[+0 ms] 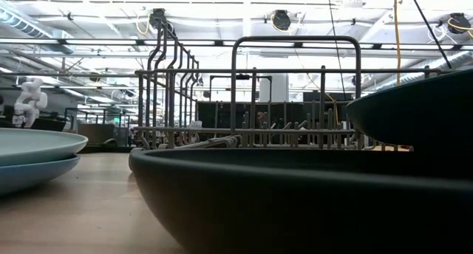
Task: Sort dishes
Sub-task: Put the gray plate into the dish rack
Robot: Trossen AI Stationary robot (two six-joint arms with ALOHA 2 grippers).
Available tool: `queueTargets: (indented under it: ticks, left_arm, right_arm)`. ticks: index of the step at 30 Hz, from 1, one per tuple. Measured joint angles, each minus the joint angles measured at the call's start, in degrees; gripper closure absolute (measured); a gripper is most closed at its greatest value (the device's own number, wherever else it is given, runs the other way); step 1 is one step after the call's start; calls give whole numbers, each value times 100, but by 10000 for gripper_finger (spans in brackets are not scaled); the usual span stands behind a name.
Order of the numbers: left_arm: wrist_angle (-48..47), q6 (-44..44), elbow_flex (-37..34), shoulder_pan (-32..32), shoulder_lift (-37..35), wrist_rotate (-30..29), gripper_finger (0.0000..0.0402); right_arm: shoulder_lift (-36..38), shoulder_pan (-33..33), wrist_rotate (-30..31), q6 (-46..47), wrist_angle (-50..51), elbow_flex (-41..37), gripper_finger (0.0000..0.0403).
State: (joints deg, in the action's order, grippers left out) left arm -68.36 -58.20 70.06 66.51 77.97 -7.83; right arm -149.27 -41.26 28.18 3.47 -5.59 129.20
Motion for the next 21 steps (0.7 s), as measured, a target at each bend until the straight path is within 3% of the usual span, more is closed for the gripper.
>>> queueTargets:
  ticks: [2, 12, 16, 21]
  left_arm:
    - [-2, -24, 0, 2, 0, -41, 146]
    - [-26, 31, 0, 2, 0, -219, 146]
    - [-46, 151, -114, 6, 0, -202, 146]
    - [202, 159, -513, 6, 0, 123, 146]
  right_arm:
    - [0, -6, -43, 341, 131, 119, 133]
    - [70, 273, -1413, 2737, 1166, 558, 149]
    - [70, 224, -1651, 3298, 1563, 554, 204]
    - [72, 219, -2023, 3850, 1575, 554, 312]
